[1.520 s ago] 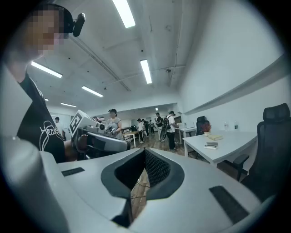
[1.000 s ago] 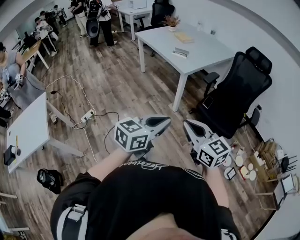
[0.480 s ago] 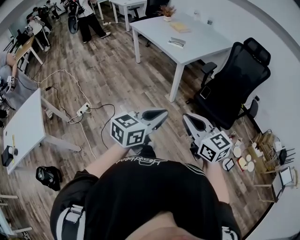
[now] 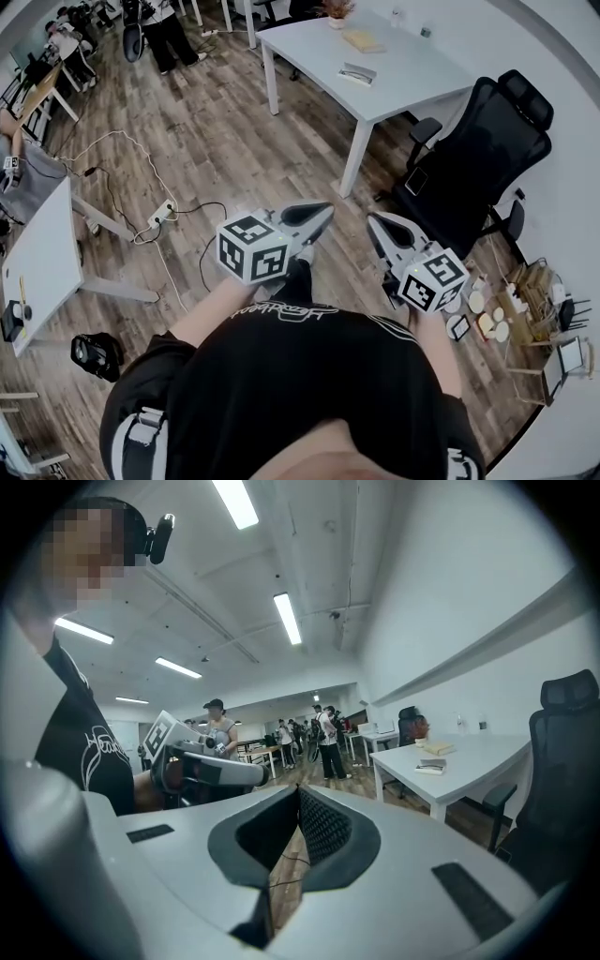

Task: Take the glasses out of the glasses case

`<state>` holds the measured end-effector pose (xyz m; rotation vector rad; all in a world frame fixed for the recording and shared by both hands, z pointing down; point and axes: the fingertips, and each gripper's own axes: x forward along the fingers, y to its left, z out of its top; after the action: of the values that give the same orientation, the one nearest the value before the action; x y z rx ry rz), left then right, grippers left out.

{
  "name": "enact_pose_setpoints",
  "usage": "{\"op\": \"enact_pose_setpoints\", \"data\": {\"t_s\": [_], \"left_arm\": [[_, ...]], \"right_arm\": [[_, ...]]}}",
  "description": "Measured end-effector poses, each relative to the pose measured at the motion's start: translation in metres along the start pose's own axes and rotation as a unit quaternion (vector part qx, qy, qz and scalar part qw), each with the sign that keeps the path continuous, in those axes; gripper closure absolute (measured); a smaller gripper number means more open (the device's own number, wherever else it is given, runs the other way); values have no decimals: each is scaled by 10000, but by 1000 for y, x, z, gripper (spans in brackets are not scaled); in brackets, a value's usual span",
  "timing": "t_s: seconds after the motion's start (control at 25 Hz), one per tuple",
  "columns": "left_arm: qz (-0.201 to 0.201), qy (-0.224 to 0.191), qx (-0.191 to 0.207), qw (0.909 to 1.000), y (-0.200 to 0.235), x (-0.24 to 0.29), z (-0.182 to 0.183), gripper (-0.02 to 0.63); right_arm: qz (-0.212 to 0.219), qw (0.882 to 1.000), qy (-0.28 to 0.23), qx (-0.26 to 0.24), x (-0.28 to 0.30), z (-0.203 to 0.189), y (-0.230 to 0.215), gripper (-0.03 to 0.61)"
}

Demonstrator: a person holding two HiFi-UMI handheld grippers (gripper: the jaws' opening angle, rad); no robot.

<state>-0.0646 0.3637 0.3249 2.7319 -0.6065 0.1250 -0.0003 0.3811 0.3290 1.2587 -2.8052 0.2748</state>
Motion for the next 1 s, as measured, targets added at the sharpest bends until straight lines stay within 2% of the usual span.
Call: {"op": "enact_pose_setpoints", "data": {"t_s": [0.28,0.72,1.0], "left_arm": [[130,-186,-106,9997,100,34,41,606],[-88,274,-238,9993,297,128,111,606],[-306,446,-219,9983,371,165,130,606]], "right_arm": [[86,9998,178,-89,86,18,-65,570],[-199,9986,418,270,254,53,-211,570],[-553,9968,437,367,312,67,-268,569]]}}
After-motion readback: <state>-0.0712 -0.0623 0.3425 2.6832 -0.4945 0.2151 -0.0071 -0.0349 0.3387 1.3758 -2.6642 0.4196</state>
